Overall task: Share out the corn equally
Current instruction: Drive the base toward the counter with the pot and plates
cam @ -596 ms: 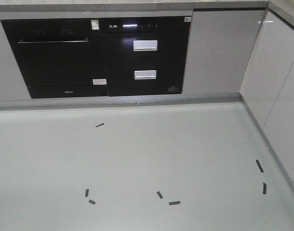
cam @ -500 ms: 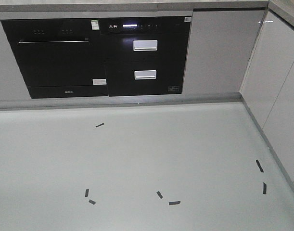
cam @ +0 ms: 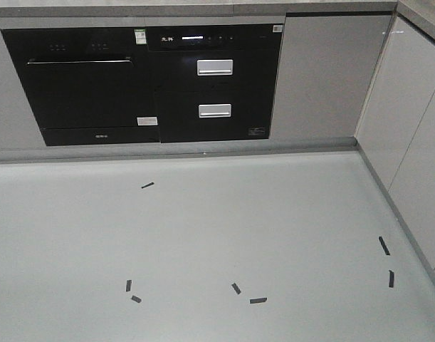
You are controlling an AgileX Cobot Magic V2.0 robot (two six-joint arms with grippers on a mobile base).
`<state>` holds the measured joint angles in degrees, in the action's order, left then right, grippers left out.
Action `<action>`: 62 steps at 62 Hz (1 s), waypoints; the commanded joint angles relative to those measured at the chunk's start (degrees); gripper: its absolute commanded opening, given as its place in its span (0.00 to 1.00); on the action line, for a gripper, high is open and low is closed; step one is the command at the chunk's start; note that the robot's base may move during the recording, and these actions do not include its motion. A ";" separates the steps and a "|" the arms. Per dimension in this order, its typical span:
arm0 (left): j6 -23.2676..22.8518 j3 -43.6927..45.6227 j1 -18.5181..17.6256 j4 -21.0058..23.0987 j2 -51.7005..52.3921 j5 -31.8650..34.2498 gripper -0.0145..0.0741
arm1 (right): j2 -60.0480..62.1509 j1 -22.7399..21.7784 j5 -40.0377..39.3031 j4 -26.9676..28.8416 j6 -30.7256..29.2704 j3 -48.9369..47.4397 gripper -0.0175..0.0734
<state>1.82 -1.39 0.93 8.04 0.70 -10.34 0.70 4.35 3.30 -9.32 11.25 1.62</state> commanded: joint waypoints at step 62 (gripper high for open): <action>0.12 1.60 -0.16 0.59 0.21 4.00 0.16 | 0.42 -0.39 -4.16 -0.24 -0.68 1.01 0.19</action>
<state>1.82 -1.39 0.93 8.04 0.70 -10.34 0.70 4.35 3.30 -9.32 11.25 1.62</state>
